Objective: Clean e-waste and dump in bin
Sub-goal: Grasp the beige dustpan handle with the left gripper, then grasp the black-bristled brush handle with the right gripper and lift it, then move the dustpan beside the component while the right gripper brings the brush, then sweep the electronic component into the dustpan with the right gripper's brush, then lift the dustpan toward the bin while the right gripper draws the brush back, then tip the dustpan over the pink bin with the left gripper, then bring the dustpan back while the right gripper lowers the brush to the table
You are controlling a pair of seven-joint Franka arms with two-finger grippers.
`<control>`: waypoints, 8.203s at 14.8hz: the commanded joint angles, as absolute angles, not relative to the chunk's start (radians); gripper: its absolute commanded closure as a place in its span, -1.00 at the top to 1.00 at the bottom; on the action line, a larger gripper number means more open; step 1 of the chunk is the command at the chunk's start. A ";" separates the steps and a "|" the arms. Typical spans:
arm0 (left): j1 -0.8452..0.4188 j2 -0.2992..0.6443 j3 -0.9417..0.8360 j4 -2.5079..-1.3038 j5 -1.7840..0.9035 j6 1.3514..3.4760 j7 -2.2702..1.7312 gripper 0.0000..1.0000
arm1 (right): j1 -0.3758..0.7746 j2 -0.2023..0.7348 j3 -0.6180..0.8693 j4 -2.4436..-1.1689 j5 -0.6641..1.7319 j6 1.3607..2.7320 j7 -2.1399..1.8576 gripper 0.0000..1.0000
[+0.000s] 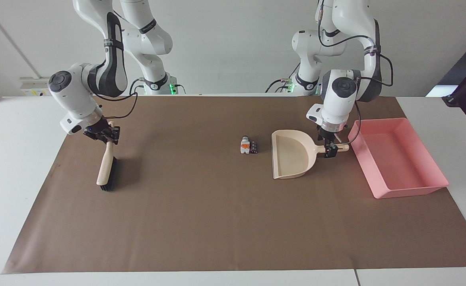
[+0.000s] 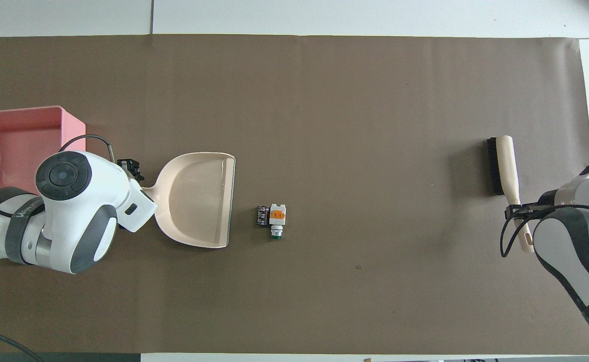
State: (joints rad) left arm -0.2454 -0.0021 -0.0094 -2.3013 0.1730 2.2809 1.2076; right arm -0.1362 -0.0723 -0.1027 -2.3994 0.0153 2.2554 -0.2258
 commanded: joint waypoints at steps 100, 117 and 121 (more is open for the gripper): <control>0.146 0.044 0.014 -1.887 1.057 1.864 1.382 -1.00 | -0.275 -0.097 0.035 -2.413 -0.014 2.207 -0.253 -0.98; -0.158 -0.100 -0.006 -2.066 0.546 1.879 1.389 -1.00 | -0.265 -0.074 0.035 -2.330 -0.014 2.160 -0.292 0.99; -0.248 -0.078 -0.006 -2.187 0.479 2.040 1.312 -1.00 | -0.253 -0.064 0.038 -2.228 -0.014 2.129 -0.288 1.00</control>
